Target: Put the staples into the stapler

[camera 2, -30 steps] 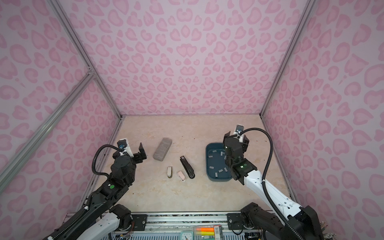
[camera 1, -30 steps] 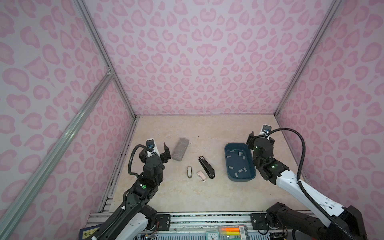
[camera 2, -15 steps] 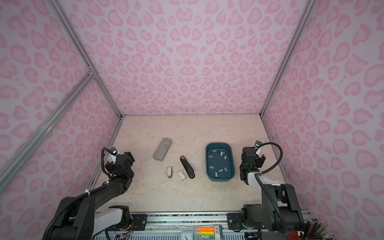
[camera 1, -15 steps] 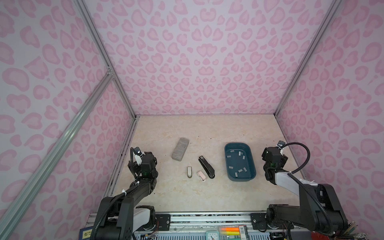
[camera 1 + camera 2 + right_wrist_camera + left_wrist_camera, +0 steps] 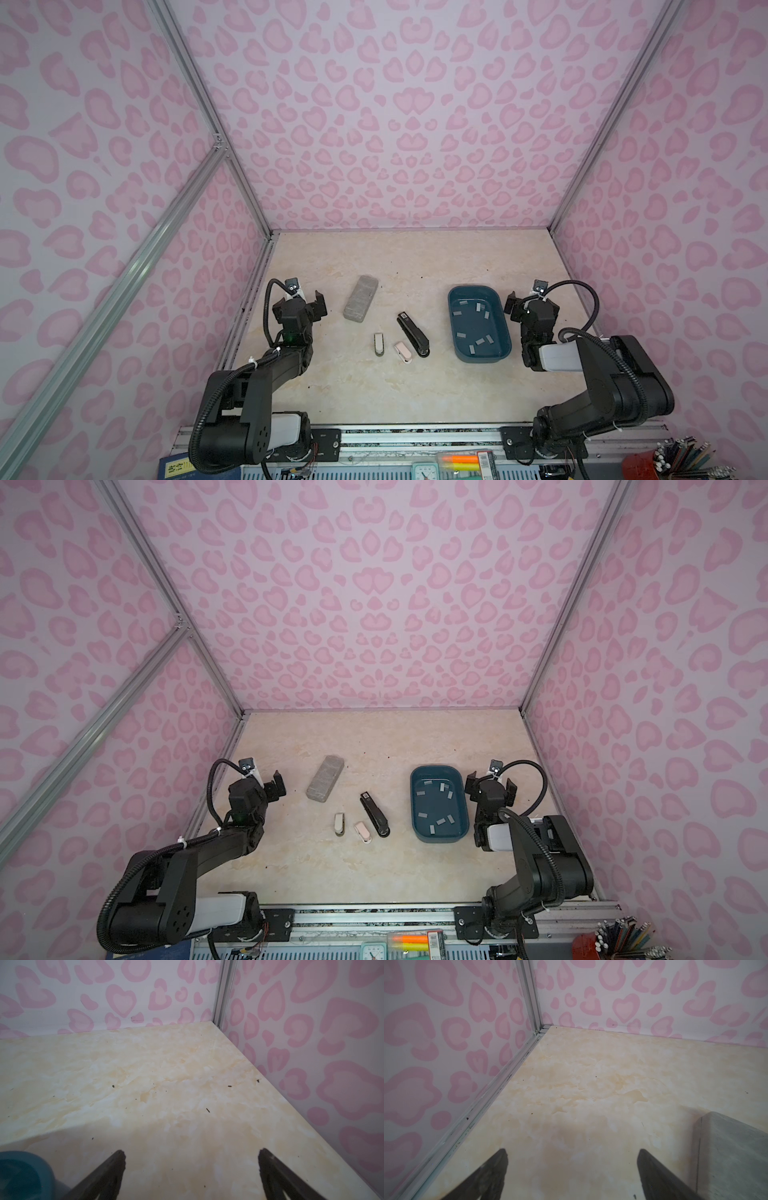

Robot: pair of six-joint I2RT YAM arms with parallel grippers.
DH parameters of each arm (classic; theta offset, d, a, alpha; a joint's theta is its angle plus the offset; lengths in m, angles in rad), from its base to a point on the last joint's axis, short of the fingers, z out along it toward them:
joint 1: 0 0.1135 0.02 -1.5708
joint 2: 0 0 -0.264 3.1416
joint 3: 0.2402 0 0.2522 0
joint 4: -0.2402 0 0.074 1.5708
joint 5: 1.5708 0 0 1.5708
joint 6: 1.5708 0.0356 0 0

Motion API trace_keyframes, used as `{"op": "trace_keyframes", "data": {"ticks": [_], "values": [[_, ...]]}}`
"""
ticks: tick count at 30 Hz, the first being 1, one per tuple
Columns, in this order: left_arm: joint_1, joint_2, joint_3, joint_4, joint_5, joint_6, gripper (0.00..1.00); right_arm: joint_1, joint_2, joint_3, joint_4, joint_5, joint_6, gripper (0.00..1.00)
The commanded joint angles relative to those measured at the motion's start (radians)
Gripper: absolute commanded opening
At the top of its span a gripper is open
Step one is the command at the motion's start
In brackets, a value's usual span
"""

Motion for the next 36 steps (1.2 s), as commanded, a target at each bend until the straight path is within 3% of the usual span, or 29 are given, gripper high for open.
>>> {"op": "trace_keyframes", "data": {"ticks": [1, 5, 9, 36], "values": [[0.050, 0.039, -0.077, 0.257, -0.006, -0.094, 0.98, 0.005, 0.005, -0.002, 0.049, 0.003, -0.014, 0.99], [0.043, 0.122, -0.039, 0.266, 0.106, -0.033, 0.98, 0.010, 0.004, 0.007, 0.032, 0.008, -0.018, 0.99], [0.003, 0.151, -0.020, 0.271, 0.026, -0.006, 0.98, 0.011, 0.003, 0.009, 0.029, 0.008, -0.019, 0.99], [-0.001, 0.146, -0.019, 0.258, 0.021, -0.004, 0.98, 0.024, 0.006, 0.013, 0.025, 0.037, -0.018, 0.99]]}}
